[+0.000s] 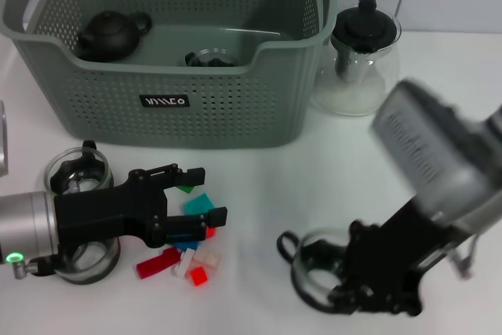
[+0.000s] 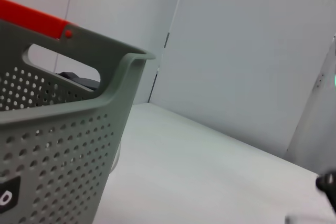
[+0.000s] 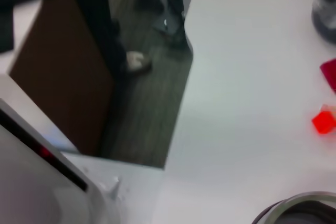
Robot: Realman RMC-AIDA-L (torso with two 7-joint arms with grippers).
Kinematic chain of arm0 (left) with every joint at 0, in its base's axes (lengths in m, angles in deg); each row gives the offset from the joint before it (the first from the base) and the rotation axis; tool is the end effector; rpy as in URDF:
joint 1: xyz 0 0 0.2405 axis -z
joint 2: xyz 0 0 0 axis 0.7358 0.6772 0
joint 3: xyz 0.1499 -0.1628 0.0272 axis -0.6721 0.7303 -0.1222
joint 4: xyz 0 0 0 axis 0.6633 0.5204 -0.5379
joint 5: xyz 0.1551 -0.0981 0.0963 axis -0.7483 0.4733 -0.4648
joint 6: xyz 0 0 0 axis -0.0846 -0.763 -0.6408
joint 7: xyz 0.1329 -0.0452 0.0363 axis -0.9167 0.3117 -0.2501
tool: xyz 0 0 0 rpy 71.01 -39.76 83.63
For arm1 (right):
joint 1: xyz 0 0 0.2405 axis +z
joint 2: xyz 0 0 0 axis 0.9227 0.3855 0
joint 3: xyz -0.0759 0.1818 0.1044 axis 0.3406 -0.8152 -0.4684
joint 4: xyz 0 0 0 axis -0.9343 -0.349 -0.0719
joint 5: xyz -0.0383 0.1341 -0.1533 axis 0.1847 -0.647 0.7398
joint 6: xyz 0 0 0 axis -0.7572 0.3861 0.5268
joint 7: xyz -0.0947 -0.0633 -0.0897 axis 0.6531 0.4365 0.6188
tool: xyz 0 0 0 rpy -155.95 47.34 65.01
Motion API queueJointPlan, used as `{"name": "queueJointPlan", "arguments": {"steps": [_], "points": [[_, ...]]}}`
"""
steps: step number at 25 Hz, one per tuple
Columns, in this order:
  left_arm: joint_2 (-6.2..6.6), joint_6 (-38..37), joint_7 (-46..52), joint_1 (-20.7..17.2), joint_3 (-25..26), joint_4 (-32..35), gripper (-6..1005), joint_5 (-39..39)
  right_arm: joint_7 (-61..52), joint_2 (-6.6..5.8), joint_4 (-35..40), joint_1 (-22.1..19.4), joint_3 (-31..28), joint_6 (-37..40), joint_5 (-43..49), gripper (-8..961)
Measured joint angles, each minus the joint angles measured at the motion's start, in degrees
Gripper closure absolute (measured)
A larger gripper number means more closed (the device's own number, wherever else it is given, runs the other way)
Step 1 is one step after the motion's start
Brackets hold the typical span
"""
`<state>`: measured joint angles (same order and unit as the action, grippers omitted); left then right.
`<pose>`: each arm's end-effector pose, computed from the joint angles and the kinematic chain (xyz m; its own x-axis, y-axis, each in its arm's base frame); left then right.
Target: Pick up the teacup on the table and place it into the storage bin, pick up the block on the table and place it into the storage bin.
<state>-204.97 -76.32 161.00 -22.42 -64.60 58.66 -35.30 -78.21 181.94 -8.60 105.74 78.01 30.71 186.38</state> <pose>-0.2587 0.2677 -0.0052 0.7340 0.3712 0.5688 0.4983 -0.8633 -0.0797 0.1296 0.2801 -0.0251 0.9739 0.1112 0.1978 0.0506 -0.9561 0.2885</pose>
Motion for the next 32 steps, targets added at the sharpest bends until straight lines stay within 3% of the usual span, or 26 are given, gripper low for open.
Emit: {"name": "queueJointPlan", "arguments": {"steps": [5,14,17,21,25,32], "points": [[0.21,0.2,-0.1,0.0,1.1,0.2,172,-0.1,0.5,-0.69,2.8,1.1,-12.6,9.7,-0.3,897],[0.50,-0.2,0.0,-0.9,2.0,1.1,171,-0.4,-3.7,-1.29,11.0,1.5,-18.2,10.1,-5.5,897],[0.50,0.0,0.0,-1.2,2.1,1.1,171,-0.5,-6.4,-0.98,12.0,4.1,-22.3,8.7,-9.5,896],[0.38,0.0,-0.1,-1.3,2.2,0.9,171,-0.5,-10.3,-0.05,11.2,9.2,-26.5,0.9,-12.6,896],[0.37,-0.1,-0.1,-1.2,2.0,0.8,171,-0.5,-14.4,0.13,6.9,15.0,-25.1,-12.5,-11.3,896],[0.18,-0.3,0.0,-0.9,1.8,0.5,171,-0.6,-13.4,-0.78,-15.7,29.3,-24.1,-32.2,-1.0,896]]}}
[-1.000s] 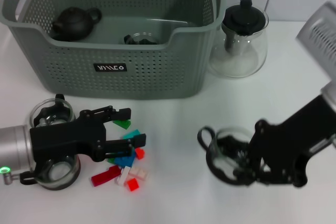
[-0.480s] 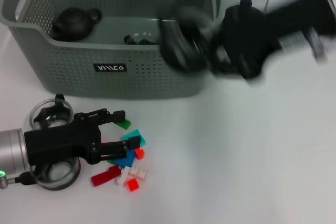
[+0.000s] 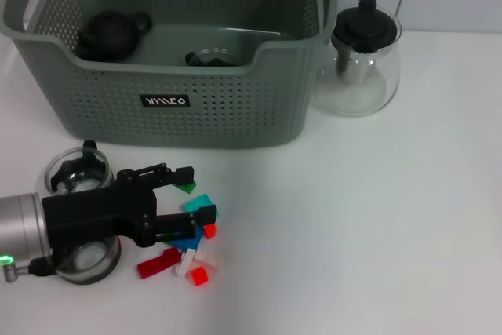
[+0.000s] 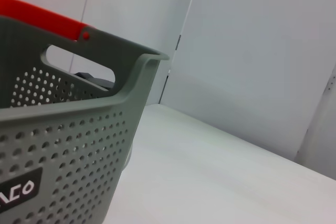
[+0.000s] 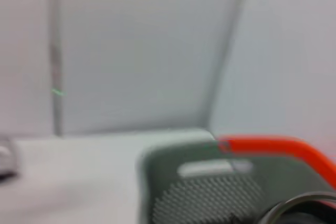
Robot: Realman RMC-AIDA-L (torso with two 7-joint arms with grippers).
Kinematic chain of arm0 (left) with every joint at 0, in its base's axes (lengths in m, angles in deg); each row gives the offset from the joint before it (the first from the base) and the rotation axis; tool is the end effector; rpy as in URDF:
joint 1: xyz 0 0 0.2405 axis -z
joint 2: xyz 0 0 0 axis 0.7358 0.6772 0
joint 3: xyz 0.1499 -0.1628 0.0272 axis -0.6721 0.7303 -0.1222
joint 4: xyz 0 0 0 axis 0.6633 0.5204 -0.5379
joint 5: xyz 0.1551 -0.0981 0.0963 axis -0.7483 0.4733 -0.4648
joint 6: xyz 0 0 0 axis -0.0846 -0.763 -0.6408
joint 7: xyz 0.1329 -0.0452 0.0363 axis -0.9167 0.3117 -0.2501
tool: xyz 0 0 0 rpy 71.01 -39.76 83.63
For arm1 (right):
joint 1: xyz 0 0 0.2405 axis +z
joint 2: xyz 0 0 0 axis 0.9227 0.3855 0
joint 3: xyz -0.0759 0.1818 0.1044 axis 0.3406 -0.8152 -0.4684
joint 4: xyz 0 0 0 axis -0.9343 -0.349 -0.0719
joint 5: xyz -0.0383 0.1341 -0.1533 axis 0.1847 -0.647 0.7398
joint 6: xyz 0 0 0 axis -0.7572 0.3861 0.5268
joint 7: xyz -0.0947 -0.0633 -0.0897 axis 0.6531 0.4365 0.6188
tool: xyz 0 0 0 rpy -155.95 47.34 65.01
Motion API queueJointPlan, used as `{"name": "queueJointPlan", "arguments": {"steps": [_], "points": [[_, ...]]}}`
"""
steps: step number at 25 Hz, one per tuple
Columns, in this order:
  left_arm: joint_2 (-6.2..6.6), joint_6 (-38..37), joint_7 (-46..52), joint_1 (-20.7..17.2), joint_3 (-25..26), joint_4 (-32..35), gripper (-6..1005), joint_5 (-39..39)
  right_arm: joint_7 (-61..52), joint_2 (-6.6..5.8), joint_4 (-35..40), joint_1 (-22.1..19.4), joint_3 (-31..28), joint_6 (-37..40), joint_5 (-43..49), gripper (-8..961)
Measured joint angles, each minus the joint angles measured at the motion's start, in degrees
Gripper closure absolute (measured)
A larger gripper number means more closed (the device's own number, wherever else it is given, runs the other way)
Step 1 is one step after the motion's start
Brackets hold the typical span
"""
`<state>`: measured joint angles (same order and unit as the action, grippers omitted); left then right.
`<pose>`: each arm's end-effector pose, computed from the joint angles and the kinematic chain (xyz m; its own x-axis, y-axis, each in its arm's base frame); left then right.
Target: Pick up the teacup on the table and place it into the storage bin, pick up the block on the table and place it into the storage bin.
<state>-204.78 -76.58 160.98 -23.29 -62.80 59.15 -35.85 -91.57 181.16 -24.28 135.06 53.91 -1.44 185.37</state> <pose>-0.2655 0.2653 0.0002 0.7254 0.3771 0.5759 0.5195 -0.8488 -0.0986 -0.0235 0.4225 0.0093 0.9774 -0.0316 -0.2092 -0.0978 -0.9444 -0.3139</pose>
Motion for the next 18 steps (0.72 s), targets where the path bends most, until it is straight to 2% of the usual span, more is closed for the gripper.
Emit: {"name": "queueJointPlan", "arguments": {"steps": [3,8,12,18], "points": [[-0.08,0.0,0.0,0.0,0.0,-0.1,171,0.0,1.8,0.44,-8.4,3.6,0.6,-9.2,4.6,896],[-0.16,-0.2,0.0,0.0,0.0,-0.1,171,0.1,4.2,0.94,-17.6,5.4,4.2,-21.6,6.8,897],[-0.19,-0.3,0.0,0.0,0.0,-0.1,171,0.1,4.9,1.17,-22.2,5.5,7.8,-27.4,6.6,897],[-0.19,-0.4,0.0,0.1,-0.1,-0.1,172,0.3,5.2,1.43,-25.9,5.1,10.7,-32.2,6.4,897]]}}
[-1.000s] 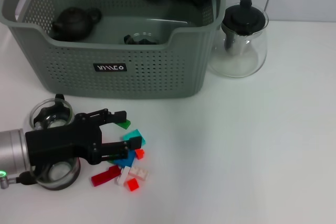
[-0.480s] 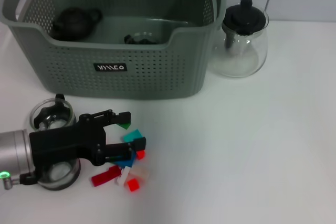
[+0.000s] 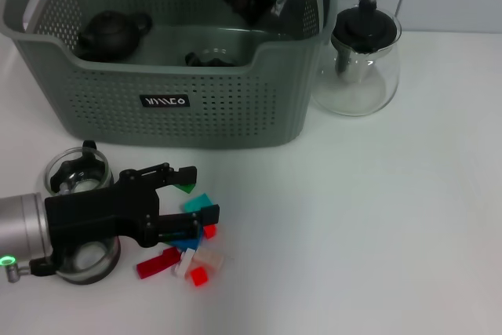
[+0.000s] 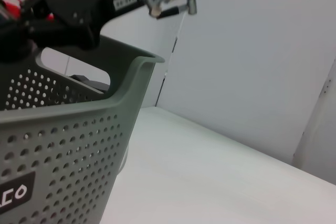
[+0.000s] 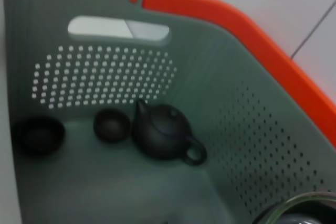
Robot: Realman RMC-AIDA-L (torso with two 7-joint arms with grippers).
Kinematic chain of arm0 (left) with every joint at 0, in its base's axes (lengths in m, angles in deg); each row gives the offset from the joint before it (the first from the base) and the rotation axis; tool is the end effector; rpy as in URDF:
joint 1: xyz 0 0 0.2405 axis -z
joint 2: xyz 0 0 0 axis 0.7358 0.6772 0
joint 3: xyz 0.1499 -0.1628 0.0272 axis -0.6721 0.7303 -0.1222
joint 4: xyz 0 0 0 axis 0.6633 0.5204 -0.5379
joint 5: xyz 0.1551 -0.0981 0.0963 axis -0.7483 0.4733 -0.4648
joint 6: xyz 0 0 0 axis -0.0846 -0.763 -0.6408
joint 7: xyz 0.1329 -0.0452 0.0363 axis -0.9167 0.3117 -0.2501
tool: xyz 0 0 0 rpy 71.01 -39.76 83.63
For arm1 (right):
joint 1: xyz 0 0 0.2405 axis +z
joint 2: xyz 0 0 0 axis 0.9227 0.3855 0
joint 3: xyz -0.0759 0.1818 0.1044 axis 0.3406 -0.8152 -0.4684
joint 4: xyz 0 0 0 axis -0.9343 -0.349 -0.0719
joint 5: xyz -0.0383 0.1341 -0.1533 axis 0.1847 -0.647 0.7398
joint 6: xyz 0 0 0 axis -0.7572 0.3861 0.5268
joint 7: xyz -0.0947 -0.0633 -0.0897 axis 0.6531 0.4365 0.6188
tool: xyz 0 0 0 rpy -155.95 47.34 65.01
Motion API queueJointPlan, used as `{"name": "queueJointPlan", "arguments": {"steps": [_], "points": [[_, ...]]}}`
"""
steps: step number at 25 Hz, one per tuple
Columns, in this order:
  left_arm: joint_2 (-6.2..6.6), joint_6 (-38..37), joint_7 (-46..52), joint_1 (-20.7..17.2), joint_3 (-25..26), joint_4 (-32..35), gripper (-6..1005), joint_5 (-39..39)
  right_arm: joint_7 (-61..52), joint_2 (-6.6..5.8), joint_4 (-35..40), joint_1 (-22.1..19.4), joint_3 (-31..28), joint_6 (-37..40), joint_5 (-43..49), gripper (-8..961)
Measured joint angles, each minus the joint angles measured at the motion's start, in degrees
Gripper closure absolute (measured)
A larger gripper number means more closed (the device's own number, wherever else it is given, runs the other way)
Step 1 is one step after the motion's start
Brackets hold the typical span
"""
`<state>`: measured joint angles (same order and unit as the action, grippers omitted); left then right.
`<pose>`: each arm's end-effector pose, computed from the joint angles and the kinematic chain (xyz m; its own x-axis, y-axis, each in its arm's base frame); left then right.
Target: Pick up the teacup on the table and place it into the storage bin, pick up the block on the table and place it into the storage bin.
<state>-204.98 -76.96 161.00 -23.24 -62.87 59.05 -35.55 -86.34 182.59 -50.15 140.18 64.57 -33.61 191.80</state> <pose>-0.2633 0.2647 -0.0009 0.7202 0.3758 0.5832 0.5170 -0.8512 -0.0900 0.0369 0.4568 -0.0611 0.9981 -0.0484 0.0386 -0.0193 -0.8358 -0.5488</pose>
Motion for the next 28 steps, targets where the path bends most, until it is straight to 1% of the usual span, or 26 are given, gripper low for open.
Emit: {"name": "queueJointPlan", "arguments": {"steps": [11,28], "points": [[-0.17,0.0,-0.1,0.0,0.0,0.0,172,0.2,0.3,0.08,-2.6,-0.5,1.7,-1.4,0.0,897],[-0.26,-0.1,0.0,0.0,0.0,0.0,172,0.1,-0.5,-0.12,-2.2,-1.6,1.9,-1.4,0.3,896]]}}
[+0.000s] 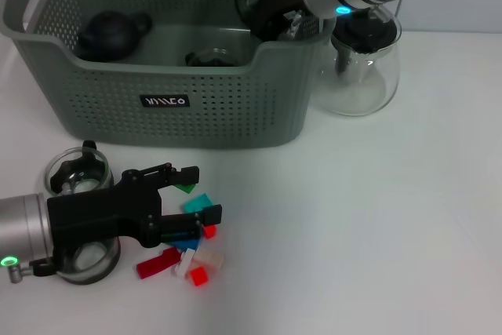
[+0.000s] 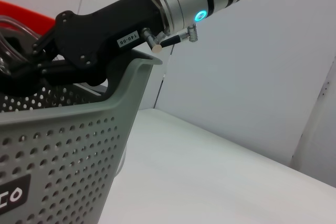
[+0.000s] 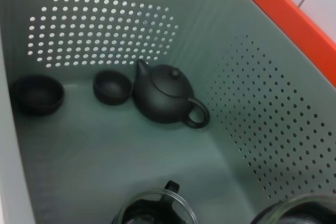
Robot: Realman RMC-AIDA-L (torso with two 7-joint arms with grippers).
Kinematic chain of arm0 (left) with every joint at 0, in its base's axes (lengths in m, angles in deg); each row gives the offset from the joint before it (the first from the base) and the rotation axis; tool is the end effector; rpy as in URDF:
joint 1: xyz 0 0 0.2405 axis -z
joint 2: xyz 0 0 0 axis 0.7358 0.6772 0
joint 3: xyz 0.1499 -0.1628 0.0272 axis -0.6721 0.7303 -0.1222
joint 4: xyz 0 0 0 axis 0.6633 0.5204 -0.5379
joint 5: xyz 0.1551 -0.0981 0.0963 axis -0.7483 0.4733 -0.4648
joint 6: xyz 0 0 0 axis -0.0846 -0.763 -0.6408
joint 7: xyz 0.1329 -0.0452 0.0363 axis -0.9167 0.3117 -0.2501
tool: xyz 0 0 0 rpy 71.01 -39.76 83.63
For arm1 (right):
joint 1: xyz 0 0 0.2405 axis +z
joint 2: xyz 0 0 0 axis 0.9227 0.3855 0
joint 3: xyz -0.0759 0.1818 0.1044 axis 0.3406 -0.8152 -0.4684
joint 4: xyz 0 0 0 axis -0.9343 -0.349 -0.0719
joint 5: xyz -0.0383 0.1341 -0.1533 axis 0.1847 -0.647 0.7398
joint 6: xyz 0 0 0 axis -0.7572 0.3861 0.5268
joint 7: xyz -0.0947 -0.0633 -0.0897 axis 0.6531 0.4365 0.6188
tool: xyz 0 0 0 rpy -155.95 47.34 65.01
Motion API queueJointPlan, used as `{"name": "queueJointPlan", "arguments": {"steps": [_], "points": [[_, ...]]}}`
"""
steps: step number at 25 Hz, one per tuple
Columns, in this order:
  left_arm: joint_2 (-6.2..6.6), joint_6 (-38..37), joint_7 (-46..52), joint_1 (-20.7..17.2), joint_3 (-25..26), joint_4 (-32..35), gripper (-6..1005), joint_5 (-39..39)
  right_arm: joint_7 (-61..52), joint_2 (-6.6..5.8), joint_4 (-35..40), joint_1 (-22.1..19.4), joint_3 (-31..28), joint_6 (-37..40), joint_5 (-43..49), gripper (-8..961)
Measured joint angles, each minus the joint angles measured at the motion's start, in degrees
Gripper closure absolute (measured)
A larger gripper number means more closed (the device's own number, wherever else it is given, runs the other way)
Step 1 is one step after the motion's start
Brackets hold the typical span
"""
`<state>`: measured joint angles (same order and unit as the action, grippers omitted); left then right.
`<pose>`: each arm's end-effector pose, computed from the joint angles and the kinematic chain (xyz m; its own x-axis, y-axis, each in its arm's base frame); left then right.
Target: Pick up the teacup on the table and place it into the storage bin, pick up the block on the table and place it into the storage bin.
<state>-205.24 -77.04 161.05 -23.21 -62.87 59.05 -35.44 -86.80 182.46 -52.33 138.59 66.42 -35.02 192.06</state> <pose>-0.2619 0.2644 -0.0023 0.7166 0.3763 0.5873 0.5171 -0.8516 -0.0853 0.0607 0.4542 -0.0658 0.9932 -0.0901 0.0740 -0.0347 -0.8344 -0.5501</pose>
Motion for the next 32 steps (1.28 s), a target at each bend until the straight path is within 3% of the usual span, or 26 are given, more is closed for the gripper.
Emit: {"name": "queueJointPlan", "arguments": {"steps": [4,13,17,23,25,28,29,32], "points": [[0.00,-0.1,0.0,0.0,0.0,0.0,172,0.0,0.0,0.00,0.5,-0.3,0.0,0.3,0.0,897],[0.00,-0.1,0.1,0.0,0.2,0.0,171,0.1,-0.2,0.02,3.5,-1.6,0.0,2.6,0.1,715],[0.18,-0.7,0.2,0.0,0.6,0.2,171,0.2,-2.3,0.01,9.4,-3.5,0.1,5.9,0.2,618],[0.64,-3.4,0.2,0.0,2.4,0.5,171,0.3,-6.0,0.08,26.8,-10.2,0.3,11.9,-1.1,470],[0.85,-4.3,0.2,0.0,3.2,0.5,171,0.3,-6.7,0.08,32.2,-13.0,0.5,13.5,-3.2,377],[1.22,-5.9,0.2,-0.1,4.5,0.6,171,0.3,-6.7,-0.08,39.3,-17.6,0.6,16.1,-9.2,237],[1.34,-6.8,0.2,0.0,5.2,0.6,171,0.3,-5.7,-0.30,43.9,-21.1,0.4,18.4,-14.6,225],[1.73,-9.1,0.3,0.0,6.7,0.7,171,0.3,-4.3,-0.43,48.2,-24.6,0.0,21.9,-19.8,190]]}}
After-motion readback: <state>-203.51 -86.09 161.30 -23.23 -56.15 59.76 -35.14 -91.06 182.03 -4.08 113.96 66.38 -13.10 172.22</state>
